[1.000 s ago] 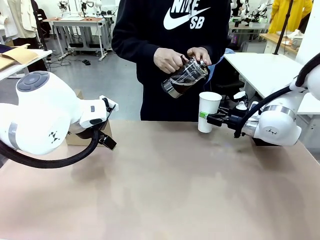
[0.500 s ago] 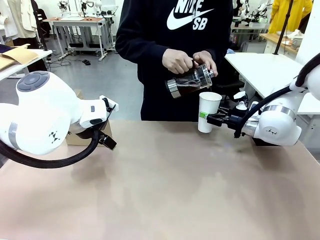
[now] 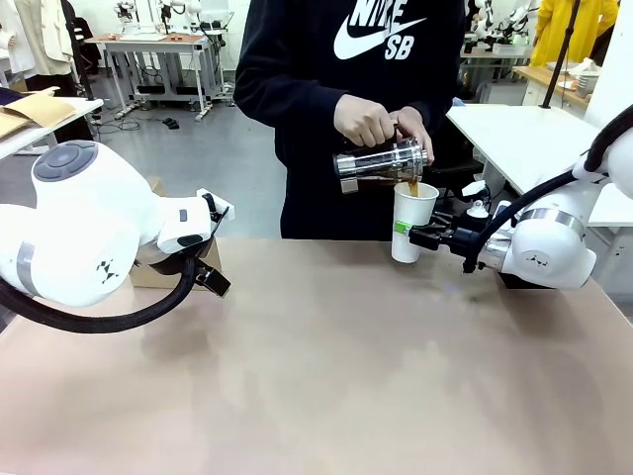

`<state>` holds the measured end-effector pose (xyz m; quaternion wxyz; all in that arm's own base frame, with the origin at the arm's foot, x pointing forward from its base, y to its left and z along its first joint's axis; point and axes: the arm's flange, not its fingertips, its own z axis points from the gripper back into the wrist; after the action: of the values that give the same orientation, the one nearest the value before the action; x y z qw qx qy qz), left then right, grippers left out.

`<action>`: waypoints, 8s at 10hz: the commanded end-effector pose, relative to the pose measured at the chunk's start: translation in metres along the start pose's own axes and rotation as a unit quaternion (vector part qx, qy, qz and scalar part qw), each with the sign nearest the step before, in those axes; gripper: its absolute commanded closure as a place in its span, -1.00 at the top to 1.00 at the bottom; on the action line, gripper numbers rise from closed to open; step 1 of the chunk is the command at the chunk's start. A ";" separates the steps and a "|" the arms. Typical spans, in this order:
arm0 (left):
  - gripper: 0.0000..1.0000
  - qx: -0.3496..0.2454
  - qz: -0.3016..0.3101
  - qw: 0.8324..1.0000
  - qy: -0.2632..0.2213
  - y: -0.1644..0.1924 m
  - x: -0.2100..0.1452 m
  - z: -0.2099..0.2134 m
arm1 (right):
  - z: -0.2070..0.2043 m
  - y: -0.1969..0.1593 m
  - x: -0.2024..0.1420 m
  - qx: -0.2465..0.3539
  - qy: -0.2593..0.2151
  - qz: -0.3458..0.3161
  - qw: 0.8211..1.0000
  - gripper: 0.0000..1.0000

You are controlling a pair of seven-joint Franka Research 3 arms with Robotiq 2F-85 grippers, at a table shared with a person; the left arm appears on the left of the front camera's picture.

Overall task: Pour a drink into a cup and package it in a carrier.
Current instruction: When a person places the Paper Cup Lid on the 600 ml Paper Cup , lift the 600 ml Paper Cup.

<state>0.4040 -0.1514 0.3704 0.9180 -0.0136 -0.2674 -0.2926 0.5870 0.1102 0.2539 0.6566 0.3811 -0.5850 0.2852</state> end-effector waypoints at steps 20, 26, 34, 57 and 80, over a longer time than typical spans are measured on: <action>1.00 0.000 0.000 1.000 0.000 0.000 0.000 0.000 | -0.002 0.002 0.001 -0.001 -0.002 -0.004 1.000 0.60; 1.00 0.000 0.000 1.000 0.000 0.000 0.000 0.000 | -0.002 0.002 0.001 -0.001 -0.002 -0.004 1.000 0.60; 1.00 0.000 0.000 1.000 0.000 0.000 0.000 0.000 | -0.002 0.002 0.001 -0.001 -0.002 -0.004 1.000 0.60; 1.00 0.000 0.000 1.000 0.000 0.000 0.000 0.000 | -0.002 0.002 0.001 -0.001 -0.002 -0.004 1.000 0.60; 1.00 0.000 0.000 1.000 0.000 0.000 0.000 0.000 | -0.002 0.002 0.001 -0.001 -0.002 -0.004 1.000 0.60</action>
<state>0.4040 -0.1515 0.3704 0.9180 -0.0136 -0.2674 -0.2926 0.5860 0.1105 0.2509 0.6588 0.3821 -0.5824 0.2842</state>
